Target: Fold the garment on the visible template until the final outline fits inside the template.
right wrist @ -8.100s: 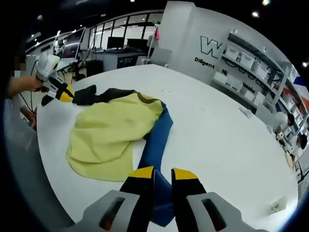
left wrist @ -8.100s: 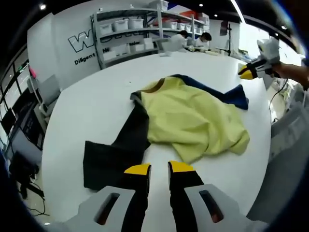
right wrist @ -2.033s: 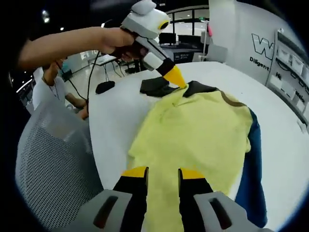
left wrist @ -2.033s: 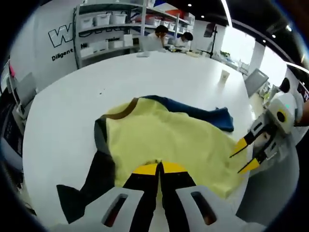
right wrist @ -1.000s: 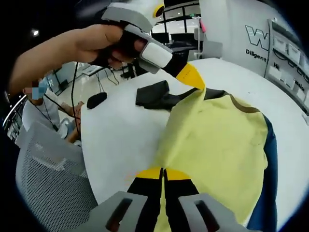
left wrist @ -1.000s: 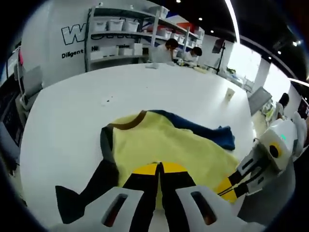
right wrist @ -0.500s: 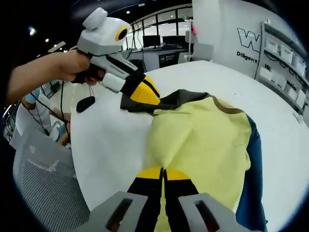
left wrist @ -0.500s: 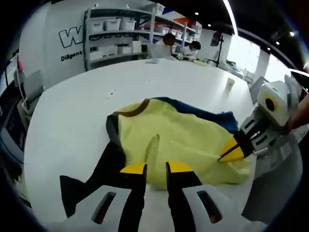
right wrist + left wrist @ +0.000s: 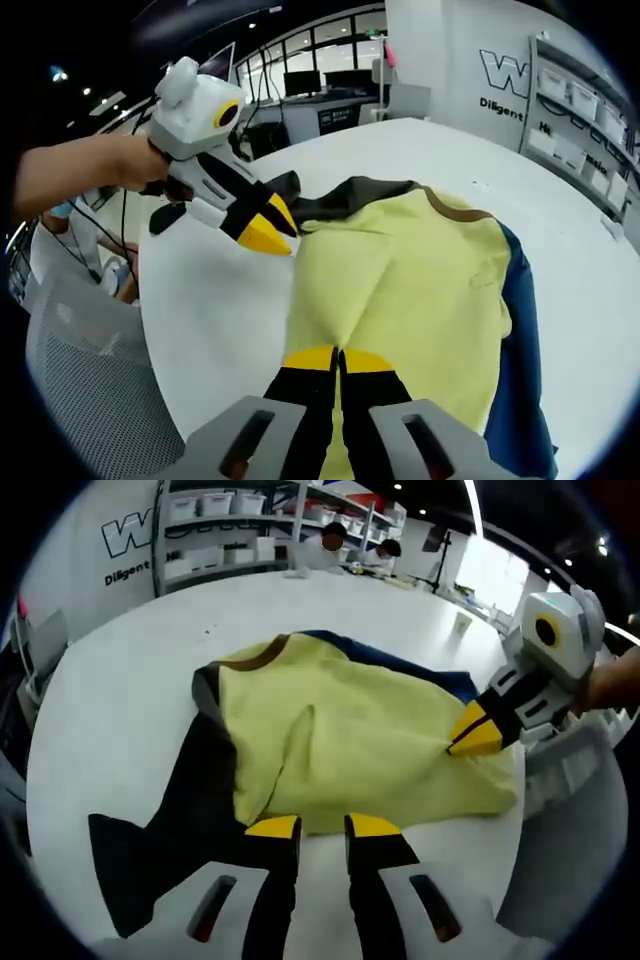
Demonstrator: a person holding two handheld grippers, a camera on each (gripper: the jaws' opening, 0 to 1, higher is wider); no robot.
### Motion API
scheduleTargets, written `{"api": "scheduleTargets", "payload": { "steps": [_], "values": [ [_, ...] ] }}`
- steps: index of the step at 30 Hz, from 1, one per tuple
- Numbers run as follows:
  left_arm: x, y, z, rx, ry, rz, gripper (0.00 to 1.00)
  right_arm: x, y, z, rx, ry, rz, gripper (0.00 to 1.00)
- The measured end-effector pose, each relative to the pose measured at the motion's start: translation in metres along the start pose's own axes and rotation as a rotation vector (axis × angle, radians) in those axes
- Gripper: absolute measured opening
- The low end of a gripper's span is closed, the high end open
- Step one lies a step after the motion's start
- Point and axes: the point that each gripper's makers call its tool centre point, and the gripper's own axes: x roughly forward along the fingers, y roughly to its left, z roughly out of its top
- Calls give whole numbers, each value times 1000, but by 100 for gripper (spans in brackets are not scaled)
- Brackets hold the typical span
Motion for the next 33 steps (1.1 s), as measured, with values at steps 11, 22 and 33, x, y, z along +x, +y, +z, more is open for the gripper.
{"api": "scheduleTargets", "payload": {
  "steps": [11,22,33],
  "values": [
    [10,2,-1,23,9,-10,15,1,2,-3,36,-1,12,0],
    [16,0,-17,49,67,17,10,0,2,-7,70,-12,17,0],
    [12,2,-10,51,38,9,19,0,4,-9,63,-4,22,0]
  ]
}}
